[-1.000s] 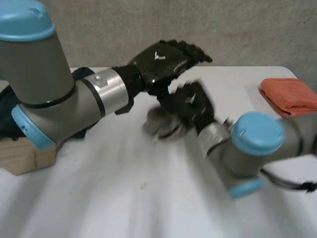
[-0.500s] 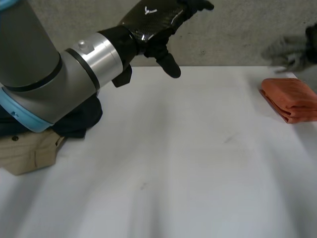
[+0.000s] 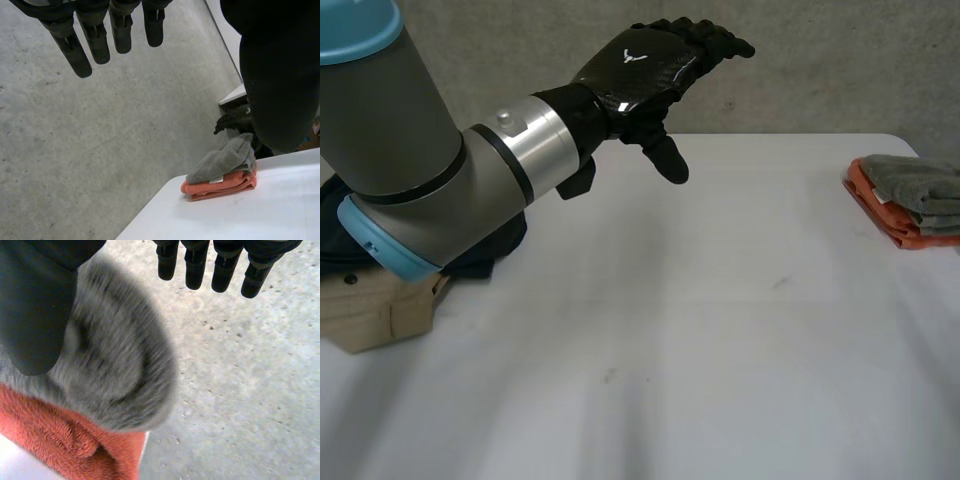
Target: Fold the laundry.
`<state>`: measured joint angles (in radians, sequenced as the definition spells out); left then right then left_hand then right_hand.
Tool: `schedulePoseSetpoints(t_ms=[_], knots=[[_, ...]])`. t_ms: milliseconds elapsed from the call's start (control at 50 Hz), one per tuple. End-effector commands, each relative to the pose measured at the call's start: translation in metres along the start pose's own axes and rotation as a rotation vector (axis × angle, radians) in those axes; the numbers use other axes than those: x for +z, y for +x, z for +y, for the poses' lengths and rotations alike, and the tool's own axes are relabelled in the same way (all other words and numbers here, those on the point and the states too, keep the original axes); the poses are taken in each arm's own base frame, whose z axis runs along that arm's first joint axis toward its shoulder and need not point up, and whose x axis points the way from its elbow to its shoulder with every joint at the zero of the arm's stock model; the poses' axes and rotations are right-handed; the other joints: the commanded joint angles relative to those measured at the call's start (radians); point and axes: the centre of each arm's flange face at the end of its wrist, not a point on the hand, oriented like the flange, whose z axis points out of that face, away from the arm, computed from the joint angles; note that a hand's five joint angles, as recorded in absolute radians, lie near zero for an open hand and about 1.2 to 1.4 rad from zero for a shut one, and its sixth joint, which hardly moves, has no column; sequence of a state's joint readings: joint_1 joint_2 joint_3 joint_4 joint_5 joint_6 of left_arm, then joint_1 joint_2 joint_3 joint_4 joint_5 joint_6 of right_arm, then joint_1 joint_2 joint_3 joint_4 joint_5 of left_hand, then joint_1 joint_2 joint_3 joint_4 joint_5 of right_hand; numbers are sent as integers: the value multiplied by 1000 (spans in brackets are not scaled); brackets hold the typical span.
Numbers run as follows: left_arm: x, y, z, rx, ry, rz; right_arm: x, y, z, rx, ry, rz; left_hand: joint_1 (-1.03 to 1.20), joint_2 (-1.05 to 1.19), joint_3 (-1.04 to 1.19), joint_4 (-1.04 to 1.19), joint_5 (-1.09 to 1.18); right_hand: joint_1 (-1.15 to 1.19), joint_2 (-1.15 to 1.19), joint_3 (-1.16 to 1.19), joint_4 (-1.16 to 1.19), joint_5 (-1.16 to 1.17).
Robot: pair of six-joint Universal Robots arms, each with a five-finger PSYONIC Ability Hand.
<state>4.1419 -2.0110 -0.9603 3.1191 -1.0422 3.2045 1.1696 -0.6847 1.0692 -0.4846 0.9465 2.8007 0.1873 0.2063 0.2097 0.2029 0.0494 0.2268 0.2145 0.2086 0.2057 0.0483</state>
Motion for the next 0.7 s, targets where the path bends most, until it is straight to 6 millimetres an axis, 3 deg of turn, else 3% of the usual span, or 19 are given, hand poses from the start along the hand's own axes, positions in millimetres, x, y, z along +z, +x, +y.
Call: schedulePoseSetpoints(t_ms=[20, 80, 160, 220, 240, 260, 300, 320, 340, 380, 400, 460, 480, 540, 560, 620, 640, 700], knots=[[0, 10, -3, -2, 5, 20, -38, 54, -52, -34, -183, 183, 12, -7, -11, -4, -25, -52, -40, -34, -31, -48], [0, 14, -7, 3, 15, 24, -47, 90, -82, -180, -259, 371, 12, -7, -11, -4, -25, -52, -40, -34, -31, -48], [0, 10, -18, 16, 43, -4, -46, 113, -120, -373, -231, 527, 12, -7, -11, -4, -25, -52, -40, -34, -31, -48], [2, 0, -36, 45, 104, -70, -31, 99, -142, -419, -103, 530, 9, -10, -14, -7, -28, -52, -40, -34, -31, -48], [2, -3, -40, 52, 118, -91, -20, 72, -163, -423, 13, 492, 3, -16, -20, -13, -34, -52, -40, -34, -31, -48], [2, -10, -48, 61, 141, -141, -16, 59, -176, -422, 73, 473, 0, -19, -23, -16, -37, -52, -40, -34, -31, -48], [1, -18, -59, 72, 168, -202, -15, 34, -199, -420, 181, 428, 0, -19, -23, -16, -37, -52, -40, -34, -31, -48], [0, -25, -62, 77, 176, -241, -20, 11, -219, -416, 268, 382, -3, -22, -25, -19, -40, -52, -40, -34, -31, -48], [-3, -41, -65, 89, 181, -325, -23, -2, -227, -411, 305, 354, 0, -19, -23, -16, -37, -52, -40, -34, -31, -48], [-9, -61, -64, 106, 174, -418, -31, -25, -234, -403, 354, 292, 0, -19, -23, -16, -37, -52, -40, -34, -31, -48], [-19, -85, -63, 131, 155, -512, -38, -52, -237, -399, 387, 218, -3, -22, -25, -19, -40, -52, -40, -34, -31, -48], [-36, -118, -56, 185, 81, -635, -52, -98, -236, -369, 408, 100, -6, -25, -28, -22, -43, -52, -40, -34, -31, -48], [-48, -136, -44, 227, 1, -691, -63, -130, -232, -341, 400, 11, -13, -32, -35, -28, -49, -52, -40, -34, -31, -48], [-63, -158, -19, 292, -127, -743, -81, -171, -227, -306, 382, -93, -13, -32, -35, -28, -49, -52, -40, -34, -31, -48], [-71, -174, 2, 334, -209, -772, -93, -191, -220, -292, 355, -151, -13, -32, -35, -28, -49, -52, -40, -34, -31, -48], [-80, -199, 43, 389, -333, -794, -110, -214, -207, -285, 301, -229, -13, -32, -35, -28, -49, -52, -40, -34, -31, -48], [-87, -216, 69, 421, -402, -806, -119, -224, -198, -290, 266, -266, -13, -32, -35, -28, -49, -52, -40, -34, -31, -48], [-100, -238, 106, 452, -495, -822, -129, -233, -186, -301, 215, -302, -13, -32, -35, -28, -49, -52, -40, -34, -31, -48]])
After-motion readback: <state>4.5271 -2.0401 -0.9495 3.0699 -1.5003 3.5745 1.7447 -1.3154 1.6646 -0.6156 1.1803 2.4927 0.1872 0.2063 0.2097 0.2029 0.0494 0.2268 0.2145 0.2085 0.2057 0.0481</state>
